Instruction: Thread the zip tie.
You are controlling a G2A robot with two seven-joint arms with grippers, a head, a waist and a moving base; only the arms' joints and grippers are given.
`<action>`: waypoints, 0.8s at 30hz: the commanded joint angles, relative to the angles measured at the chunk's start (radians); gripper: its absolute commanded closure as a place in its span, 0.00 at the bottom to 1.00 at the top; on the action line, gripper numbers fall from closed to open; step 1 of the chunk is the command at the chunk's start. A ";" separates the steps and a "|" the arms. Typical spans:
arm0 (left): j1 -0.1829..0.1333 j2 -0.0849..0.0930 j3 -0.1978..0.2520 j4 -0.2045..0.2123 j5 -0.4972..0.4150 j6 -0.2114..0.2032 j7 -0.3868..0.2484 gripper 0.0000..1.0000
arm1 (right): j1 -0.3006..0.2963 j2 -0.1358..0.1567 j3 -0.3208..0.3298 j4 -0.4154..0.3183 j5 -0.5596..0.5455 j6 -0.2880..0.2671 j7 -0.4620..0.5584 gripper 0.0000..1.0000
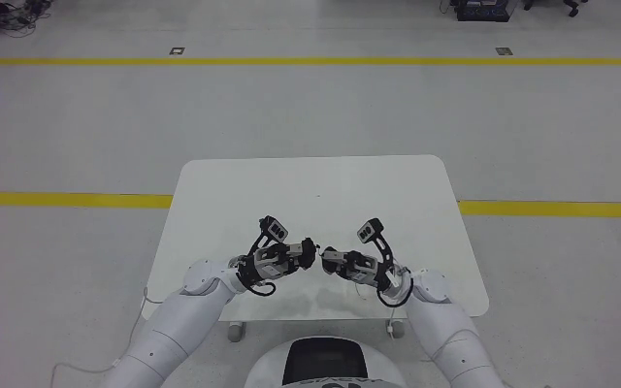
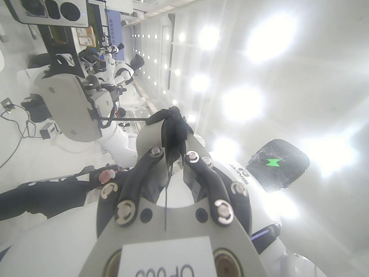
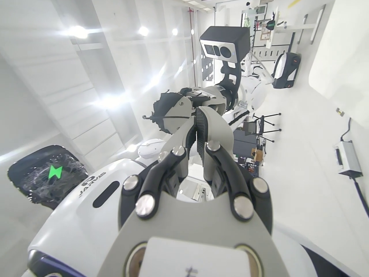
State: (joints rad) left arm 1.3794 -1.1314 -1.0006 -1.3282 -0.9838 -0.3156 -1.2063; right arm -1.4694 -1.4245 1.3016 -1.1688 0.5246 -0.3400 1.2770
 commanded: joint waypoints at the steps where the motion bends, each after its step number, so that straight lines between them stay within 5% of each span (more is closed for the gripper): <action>1: 0.000 0.000 0.000 0.000 0.000 0.000 0.000 1.00 | -0.006 0.004 0.000 -0.013 -0.009 0.000 -0.011 1.00; 24: 0.000 0.000 0.000 0.000 0.000 0.000 0.000 1.00 | -0.022 0.036 -0.029 -0.045 -0.046 0.000 -0.073 1.00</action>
State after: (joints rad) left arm 1.3794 -1.1314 -1.0006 -1.3282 -0.9838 -0.3156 -1.2063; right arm -1.4918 -1.3898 1.2738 -1.2133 0.4796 -0.3400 1.2055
